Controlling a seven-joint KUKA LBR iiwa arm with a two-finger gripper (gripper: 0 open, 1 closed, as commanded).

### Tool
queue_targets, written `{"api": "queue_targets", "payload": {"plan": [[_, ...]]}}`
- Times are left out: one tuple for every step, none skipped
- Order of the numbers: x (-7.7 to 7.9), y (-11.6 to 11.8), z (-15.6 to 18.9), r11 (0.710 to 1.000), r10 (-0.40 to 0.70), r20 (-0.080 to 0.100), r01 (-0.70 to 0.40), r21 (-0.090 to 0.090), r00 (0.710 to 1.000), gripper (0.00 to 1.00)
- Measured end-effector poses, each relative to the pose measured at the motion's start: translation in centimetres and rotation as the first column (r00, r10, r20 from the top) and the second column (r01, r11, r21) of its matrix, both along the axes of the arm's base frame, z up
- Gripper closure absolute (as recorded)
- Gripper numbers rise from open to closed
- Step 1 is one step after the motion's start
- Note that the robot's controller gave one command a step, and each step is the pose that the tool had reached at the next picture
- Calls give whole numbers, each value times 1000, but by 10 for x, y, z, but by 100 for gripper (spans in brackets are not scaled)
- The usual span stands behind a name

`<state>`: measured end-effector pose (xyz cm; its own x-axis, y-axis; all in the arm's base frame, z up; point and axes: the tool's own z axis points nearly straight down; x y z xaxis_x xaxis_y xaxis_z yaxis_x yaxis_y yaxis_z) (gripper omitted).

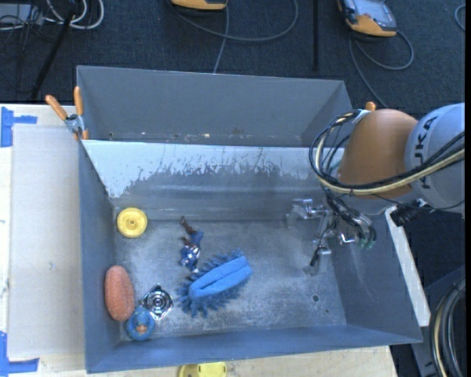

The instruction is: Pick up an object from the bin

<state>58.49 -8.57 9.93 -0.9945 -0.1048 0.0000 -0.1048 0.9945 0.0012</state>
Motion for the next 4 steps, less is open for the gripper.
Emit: {"api": "queue_targets", "payload": {"plan": [[-26,31,-25,1000,-3,-2,3,-1,1000,0],[-62,44,-29,995,101,-2,-101,0,995,0],[-70,86,-30,974,225,-4,-225,-2,974,0],[-22,99,-29,945,328,0,-328,1,945,0]]}}
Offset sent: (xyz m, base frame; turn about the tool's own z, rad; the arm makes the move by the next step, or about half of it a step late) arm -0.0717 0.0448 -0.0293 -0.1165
